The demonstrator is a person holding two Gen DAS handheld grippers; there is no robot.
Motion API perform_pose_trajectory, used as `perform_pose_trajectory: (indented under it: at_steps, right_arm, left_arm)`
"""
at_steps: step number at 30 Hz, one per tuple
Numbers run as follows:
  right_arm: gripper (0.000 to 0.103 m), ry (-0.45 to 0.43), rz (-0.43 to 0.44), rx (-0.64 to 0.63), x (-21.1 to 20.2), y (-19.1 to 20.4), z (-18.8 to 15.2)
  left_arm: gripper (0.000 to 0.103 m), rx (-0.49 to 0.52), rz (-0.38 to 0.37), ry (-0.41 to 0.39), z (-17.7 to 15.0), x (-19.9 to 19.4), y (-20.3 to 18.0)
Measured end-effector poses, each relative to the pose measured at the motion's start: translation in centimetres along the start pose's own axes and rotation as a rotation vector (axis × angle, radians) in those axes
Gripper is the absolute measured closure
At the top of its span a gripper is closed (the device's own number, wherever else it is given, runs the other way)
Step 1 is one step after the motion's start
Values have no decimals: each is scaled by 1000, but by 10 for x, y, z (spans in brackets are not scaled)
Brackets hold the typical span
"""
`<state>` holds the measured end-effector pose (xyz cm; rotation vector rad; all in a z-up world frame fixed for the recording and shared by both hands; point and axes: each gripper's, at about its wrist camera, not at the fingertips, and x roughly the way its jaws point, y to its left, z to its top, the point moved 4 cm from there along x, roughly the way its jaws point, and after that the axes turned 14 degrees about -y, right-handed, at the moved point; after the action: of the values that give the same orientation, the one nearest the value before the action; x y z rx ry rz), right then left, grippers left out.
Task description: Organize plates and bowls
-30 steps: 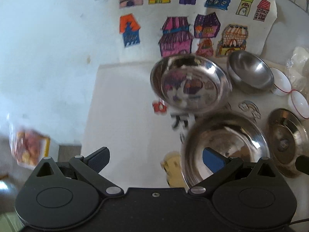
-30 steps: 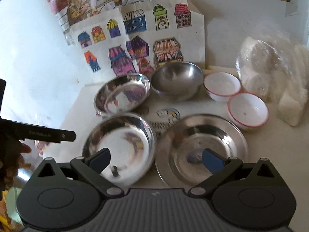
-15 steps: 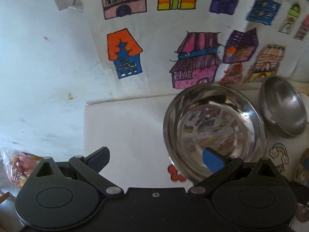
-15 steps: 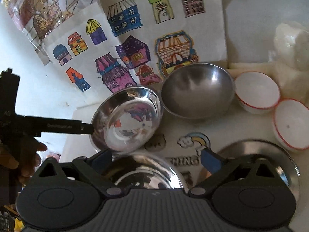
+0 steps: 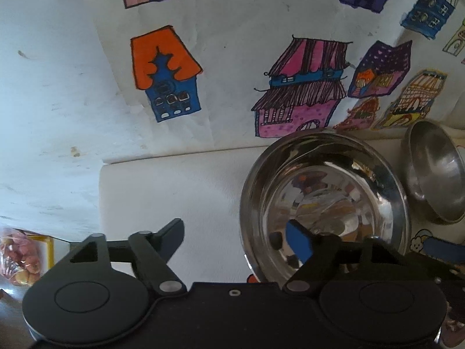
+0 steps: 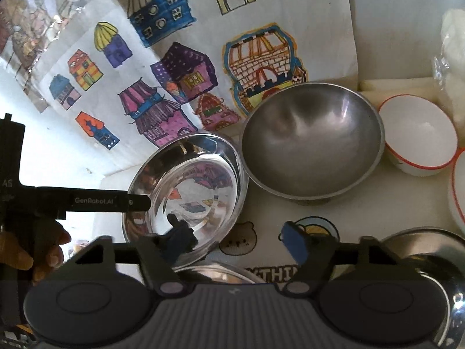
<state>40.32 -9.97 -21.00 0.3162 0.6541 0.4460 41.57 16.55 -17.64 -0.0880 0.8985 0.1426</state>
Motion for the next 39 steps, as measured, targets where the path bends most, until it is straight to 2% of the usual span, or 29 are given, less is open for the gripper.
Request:
perform_pose_trajectory:
  at_steps: [5,6,9,12,14,15,16,29,39]
  right_arm:
    - [59,18,-8,13,10,0,0]
    - [65,22,-9,13,12,0,0]
    - [71,28,-11,14,16,1,0]
    - [78,30,-10,21,18,1,-1]
    - [83,35,-10,18,19,4,-2]
    - [84,36,-10,16,20,6,-3]
    - [85,36,-11,13,20,7,-3]
    - [86,11,24,-31,11,25,2]
    - [86,-27,48,-75,-32,25,7]
  left_arm:
    - [56,-31,-44,14,1,3,2]
    - [57,-39,-51,18,1,4,4]
    - [58,-62,-60,21,2,6,7]
    - [65,-70,-72,26,0,3,9]
    - [78,-75,-81,34,-2,5,11]
    - [81,-83,-94,36,-2,5,12]
    - [90,-92,-106,34,-3,5,13]
    - [90,-83,-89,-10,-4,-14,14]
    - [90,-81,-111,-74,-11,-60,4]
